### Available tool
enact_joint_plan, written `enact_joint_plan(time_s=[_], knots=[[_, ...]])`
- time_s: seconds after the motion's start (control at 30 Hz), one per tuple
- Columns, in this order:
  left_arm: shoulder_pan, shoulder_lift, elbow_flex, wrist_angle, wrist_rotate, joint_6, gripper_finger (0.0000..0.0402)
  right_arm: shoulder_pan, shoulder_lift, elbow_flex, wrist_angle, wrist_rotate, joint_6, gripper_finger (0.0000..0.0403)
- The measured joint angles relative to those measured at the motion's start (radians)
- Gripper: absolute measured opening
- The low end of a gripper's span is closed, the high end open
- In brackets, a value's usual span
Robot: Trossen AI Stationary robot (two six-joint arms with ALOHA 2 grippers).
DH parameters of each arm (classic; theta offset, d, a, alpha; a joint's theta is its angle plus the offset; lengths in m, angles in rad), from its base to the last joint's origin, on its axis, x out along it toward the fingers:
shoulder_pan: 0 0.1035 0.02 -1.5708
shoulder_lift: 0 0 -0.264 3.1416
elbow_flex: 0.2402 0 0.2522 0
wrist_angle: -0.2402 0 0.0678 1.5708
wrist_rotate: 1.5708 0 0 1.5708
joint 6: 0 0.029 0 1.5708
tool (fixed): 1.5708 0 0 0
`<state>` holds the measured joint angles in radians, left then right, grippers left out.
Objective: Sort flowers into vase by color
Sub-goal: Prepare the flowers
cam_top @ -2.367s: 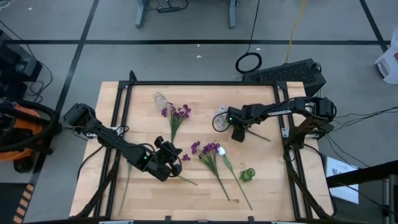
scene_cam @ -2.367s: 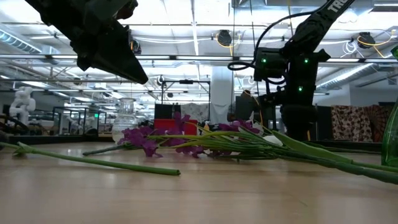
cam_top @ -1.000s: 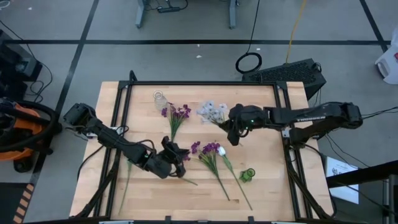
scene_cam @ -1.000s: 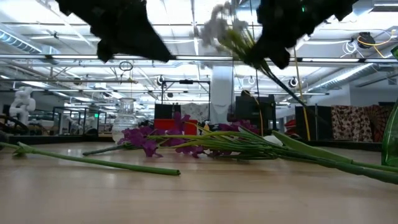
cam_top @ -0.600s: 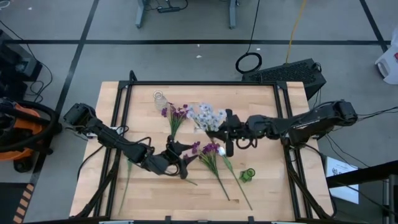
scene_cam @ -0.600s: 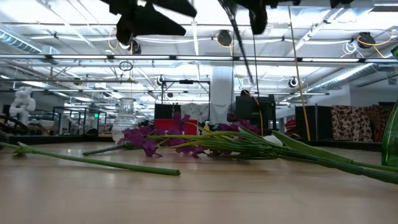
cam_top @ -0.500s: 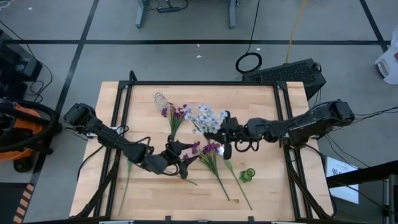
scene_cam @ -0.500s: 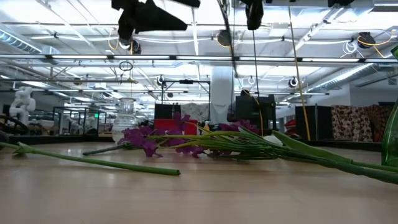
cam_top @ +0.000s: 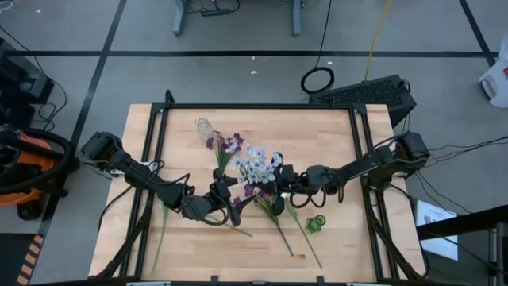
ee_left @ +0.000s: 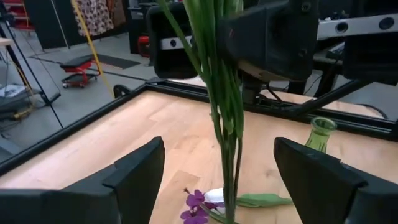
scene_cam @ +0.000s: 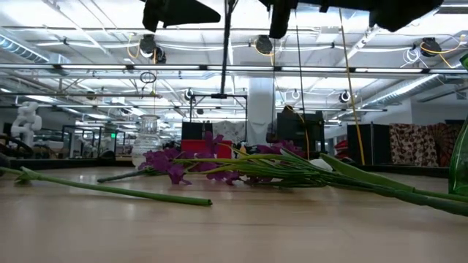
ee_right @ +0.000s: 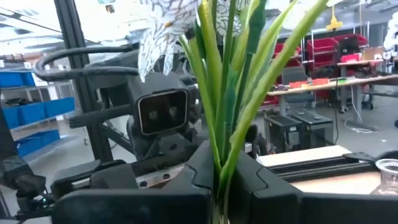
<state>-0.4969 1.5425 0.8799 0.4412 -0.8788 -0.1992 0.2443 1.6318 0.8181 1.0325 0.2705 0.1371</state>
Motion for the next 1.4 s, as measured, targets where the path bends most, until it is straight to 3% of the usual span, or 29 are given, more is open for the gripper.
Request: enact_joint_plan(time_s=[0.33, 0.5, 0.7, 0.97, 1.07, 1.4], knots=[[0.0, 0.0, 0.0, 0.001, 0.034, 0.008, 0.0305, 0.0, 0.088, 0.0, 0.135, 0.0, -0.03, 0.0009], [0.001, 0.0, 0.0, 0.002, 0.037, 0.025, 0.0278, 0.0, 0.103, 0.0, 0.167, 0.0, -0.043, 0.0009], [0.002, 0.0, 0.0, 0.003, 0.037, 0.025, 0.0207, 0.0, 0.103, 0.0, 0.169, -0.001, -0.049, 0.0009], [-0.01, 0.0, 0.0, 0.001, -0.039, -0.003, 0.006, 0.0, 0.103, 0.0, 0.168, 0.042, 0.002, 0.0014], [-0.017, 0.0, 0.0, -0.002, -0.041, -0.005, 0.0015, 0.0, 0.102, 0.0, 0.156, 0.038, 0.057, 0.0033], [-0.051, -0.013, 0.0, -0.035, -0.043, -0.019, 0.0016, 0.0, 0.1, 0.001, 0.102, 0.038, 0.14, 0.0168]])
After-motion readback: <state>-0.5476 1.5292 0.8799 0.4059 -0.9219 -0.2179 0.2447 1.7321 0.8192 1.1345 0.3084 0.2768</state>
